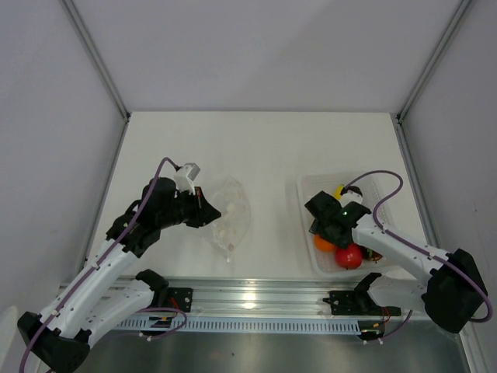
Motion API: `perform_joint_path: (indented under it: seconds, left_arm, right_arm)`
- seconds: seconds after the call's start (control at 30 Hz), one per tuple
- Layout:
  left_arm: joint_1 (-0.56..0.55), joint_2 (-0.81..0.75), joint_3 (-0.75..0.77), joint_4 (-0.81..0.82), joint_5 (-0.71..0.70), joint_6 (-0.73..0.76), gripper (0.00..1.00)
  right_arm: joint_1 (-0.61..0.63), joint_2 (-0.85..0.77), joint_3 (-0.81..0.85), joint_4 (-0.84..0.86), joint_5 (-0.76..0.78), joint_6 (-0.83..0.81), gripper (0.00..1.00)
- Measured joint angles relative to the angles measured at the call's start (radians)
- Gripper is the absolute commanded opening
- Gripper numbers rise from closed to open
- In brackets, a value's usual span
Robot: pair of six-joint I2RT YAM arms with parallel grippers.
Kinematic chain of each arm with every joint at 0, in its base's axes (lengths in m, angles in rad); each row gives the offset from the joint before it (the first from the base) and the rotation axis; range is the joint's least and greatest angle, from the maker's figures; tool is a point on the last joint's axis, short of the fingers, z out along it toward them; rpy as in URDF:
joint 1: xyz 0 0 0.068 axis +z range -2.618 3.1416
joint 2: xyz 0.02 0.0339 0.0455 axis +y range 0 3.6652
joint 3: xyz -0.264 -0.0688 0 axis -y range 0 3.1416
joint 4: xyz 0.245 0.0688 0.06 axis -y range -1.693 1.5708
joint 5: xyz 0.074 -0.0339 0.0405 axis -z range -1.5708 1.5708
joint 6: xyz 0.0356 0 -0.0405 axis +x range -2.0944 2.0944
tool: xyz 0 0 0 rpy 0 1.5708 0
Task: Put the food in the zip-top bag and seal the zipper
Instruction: Pick up the fake fruit from the bin.
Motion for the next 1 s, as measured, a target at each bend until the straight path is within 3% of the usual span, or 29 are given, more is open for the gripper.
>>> perform_joint_path:
  seconds: [0.07, 0.13, 0.43, 0.63, 0.77, 1.0]
  left_arm:
    - [0.0, 0.0, 0.0, -0.001, 0.0, 0.0, 0.01]
    - [0.0, 0.0, 0.0, -0.001, 0.001, 0.0, 0.01]
    - [0.0, 0.01, 0.0, -0.001, 0.016, 0.0, 0.01]
    - [0.0, 0.027, 0.0, 0.0, 0.05, 0.0, 0.01]
    - [0.001, 0.042, 0.001, 0.001, 0.064, 0.0, 0.01]
    - [0.001, 0.064, 0.013, 0.0, 0.081, -0.018, 0.01]
  right_arm:
    - [0.007, -0.004, 0.026, -0.029, 0.003, -0.003, 0.05]
    - [0.012, -0.02, 0.068, -0.068, 0.013, -0.011, 0.0]
    - [0.042, -0.224, 0.285, -0.134, 0.029, -0.119, 0.0]
    - [0.174, -0.267, 0.307, 0.044, -0.088, -0.264, 0.0]
    - [0.322, -0.196, 0.315, 0.24, -0.159, -0.356, 0.0]
    - [0.539, 0.042, 0.469, 0.406, -0.164, -0.494, 0.0]
